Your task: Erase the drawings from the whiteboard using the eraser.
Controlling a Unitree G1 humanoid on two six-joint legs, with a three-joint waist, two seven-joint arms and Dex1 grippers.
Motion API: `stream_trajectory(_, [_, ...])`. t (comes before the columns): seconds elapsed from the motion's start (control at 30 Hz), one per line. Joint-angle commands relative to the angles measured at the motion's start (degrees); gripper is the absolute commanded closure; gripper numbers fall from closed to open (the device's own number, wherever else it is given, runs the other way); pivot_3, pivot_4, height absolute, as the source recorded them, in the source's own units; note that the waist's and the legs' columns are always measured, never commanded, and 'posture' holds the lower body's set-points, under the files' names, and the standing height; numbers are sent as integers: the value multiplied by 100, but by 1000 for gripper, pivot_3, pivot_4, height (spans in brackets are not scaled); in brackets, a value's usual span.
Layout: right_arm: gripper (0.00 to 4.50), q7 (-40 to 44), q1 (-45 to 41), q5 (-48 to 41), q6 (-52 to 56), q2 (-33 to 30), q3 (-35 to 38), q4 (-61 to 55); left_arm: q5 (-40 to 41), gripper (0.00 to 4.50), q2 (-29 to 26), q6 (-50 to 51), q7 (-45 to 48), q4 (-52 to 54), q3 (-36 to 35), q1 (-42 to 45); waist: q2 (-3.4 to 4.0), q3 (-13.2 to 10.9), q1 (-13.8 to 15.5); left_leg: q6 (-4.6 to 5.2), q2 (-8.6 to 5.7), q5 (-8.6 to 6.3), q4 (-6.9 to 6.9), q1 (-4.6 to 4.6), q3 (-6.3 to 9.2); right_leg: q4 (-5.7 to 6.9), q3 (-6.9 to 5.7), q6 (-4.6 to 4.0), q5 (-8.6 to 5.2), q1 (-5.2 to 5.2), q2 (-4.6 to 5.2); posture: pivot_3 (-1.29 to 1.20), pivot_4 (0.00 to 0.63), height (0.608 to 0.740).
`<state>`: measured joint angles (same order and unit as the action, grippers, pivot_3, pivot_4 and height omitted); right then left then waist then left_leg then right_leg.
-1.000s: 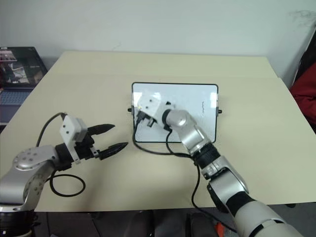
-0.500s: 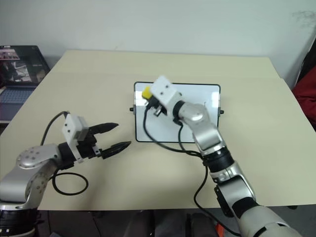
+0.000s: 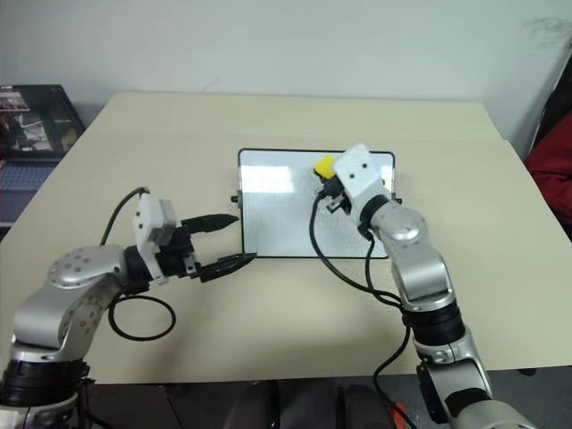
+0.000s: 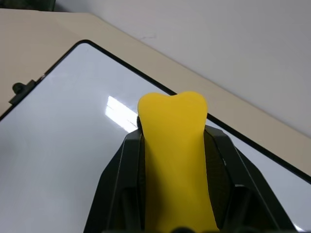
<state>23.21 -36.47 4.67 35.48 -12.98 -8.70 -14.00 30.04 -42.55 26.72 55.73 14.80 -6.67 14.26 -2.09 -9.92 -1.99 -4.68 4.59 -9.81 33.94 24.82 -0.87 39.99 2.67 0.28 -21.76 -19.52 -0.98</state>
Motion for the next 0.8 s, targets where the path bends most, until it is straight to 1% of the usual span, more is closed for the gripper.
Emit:
stream_trajectory(0.03, [3236,-37,-399,159,-287,-96,-158,260,-368,0,4,-274,-123,-338,109,252,1,-1,2,0,-1,0,0,0,-2,0,0,0,0,0,0,0,150,740])
stream_trajectory(0.23, [3236,-123,-845,357,-846,-73,-383,1362,-437,0,73,-403,15,-451,264,425,0,0,14,1,-2,0,2,1,-10,-2,2,0,0,-1,1,0,150,740])
stream_trajectory(0.4, [3236,-134,-890,449,-1243,2,-529,2077,-429,0,43,-383,87,-429,261,426,0,0,14,0,-1,0,1,1,-11,-2,4,0,0,-1,2,0,150,740])
stream_trajectory(0.53, [3236,-95,-750,553,-1457,-11,-690,2401,-392,0,21,-332,103,-372,236,424,-1,1,0,1,0,0,5,-1,-12,1,5,0,0,2,2,0,150,740])
stream_trajectory(0.8, [3236,44,-229,757,-1582,-30,-1019,2569,-363,0,29,-263,111,-286,199,364,-4,3,2,1,0,0,10,-17,-3,7,-1,0,0,23,2,0,150,740])
